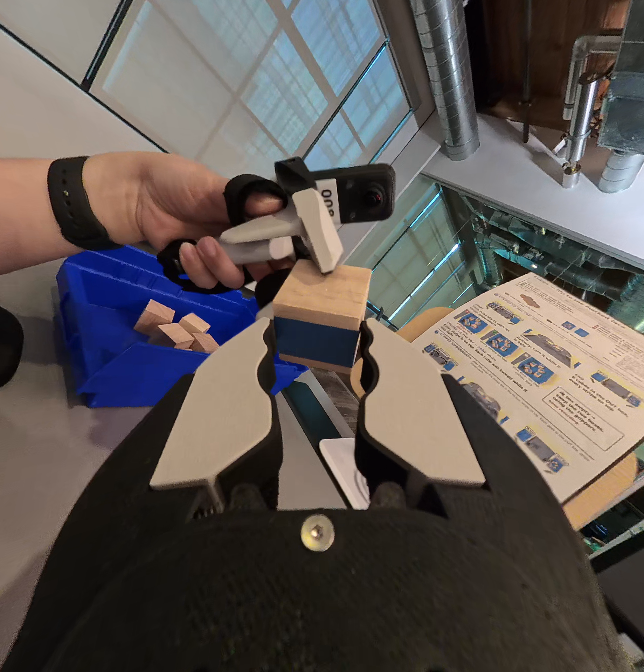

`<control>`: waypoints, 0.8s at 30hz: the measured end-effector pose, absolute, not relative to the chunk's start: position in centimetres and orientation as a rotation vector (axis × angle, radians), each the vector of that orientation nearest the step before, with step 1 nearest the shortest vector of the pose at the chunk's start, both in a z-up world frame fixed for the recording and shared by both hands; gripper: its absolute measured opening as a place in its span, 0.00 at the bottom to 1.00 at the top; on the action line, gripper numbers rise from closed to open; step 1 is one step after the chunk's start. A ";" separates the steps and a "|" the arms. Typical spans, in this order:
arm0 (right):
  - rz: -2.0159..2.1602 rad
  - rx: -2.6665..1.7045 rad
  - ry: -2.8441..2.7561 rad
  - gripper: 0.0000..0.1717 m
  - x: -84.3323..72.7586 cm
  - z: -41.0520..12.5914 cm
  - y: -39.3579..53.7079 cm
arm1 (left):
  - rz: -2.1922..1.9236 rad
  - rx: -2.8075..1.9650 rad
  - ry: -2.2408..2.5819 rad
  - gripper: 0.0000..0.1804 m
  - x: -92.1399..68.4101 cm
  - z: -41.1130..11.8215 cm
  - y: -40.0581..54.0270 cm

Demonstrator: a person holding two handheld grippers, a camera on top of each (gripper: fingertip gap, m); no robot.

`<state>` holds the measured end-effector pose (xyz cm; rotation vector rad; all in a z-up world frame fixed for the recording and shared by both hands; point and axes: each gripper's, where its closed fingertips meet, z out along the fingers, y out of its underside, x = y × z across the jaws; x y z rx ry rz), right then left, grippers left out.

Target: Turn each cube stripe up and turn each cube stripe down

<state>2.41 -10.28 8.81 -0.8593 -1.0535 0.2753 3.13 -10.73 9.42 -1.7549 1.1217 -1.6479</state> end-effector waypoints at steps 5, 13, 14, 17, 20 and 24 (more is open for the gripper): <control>0.110 -1.261 -1.075 0.26 10.5 11.1 -3.7 | -1.255 -1.811 1.042 0.26 -1.0 9.7 -7.9; 0.213 -2.656 -0.384 0.27 35.8 -5.8 3.0 | -0.967 -1.985 0.868 0.24 -7.1 8.5 -5.1; 0.201 -2.723 -0.336 0.27 37.1 -7.4 3.1 | -0.961 -1.997 0.856 0.24 -7.4 8.3 -5.0; 0.214 -2.851 -0.209 0.27 38.9 -10.8 3.3 | -0.911 -2.038 0.837 0.23 -8.4 7.7 -4.6; 0.154 -2.890 -0.162 0.27 39.9 -12.3 3.7 | -0.877 -2.068 0.820 0.22 -9.4 7.2 -4.3; 0.129 -2.909 -0.171 0.27 40.0 -13.1 3.9 | -0.754 -2.181 0.811 0.21 -12.0 5.1 -3.8</control>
